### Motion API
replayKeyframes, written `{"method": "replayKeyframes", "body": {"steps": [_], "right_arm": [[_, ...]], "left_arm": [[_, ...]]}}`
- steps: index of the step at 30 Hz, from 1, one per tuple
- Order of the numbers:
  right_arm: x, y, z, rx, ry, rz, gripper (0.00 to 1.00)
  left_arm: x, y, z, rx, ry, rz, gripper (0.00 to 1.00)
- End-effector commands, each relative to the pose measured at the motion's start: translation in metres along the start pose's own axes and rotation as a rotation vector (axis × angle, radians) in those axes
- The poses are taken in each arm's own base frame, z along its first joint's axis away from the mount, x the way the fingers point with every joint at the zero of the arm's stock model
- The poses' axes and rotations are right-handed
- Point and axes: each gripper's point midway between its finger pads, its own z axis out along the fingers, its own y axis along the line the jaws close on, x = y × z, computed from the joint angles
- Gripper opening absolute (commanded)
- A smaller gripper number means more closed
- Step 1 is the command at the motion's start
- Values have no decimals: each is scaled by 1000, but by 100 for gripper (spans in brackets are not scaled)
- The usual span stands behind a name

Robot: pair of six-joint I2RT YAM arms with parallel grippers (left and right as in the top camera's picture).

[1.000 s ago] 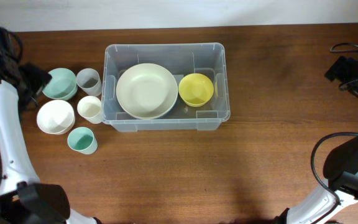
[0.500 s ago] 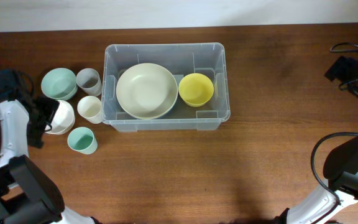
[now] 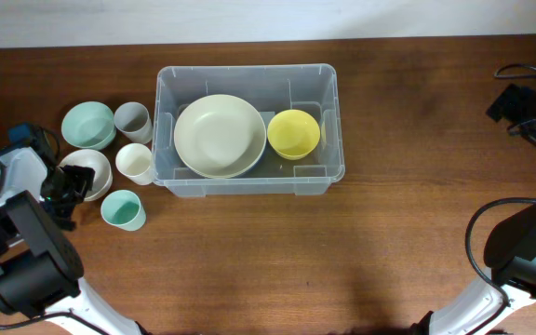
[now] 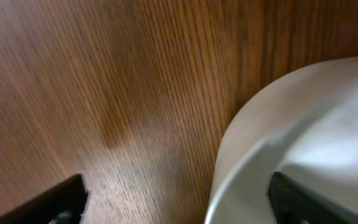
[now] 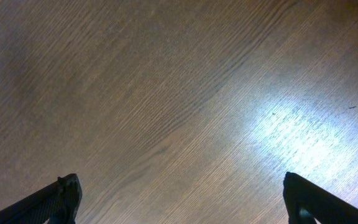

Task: Pack container
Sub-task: 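Move the left gripper to the white bowl at left, then grip the white bowl rim with the left gripper and lift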

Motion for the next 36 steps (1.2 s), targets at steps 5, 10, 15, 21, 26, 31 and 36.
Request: {"method": "replayKeyframes", "body": {"steps": [5,10,15,21,26,31,36], "right_arm": [[1,-3,6,21,9,-8,99],[1,-3,6,21,9,-8,99],[1,-3,6,21,10,-9,99],[1,-3,6,21,9,-8,99],[1,-3,6,21,10,-9,99],[1,-3,6,21,9,-8,99],[1,-3,6,21,9,-8,99]], "left_arm": [[-1,2,5,-10,-2,-4,38],[-6,6,5,-11,-1,-22,10],[-15,29,6,-42,25,-79,1],[-41,63,-1,-52,31,-196,1],[-75,82,-41,30,-58,-293,1],[-94,69,-120,183,-231,-241,1],[-66,26,-232,412,-437,-35,1]]}}
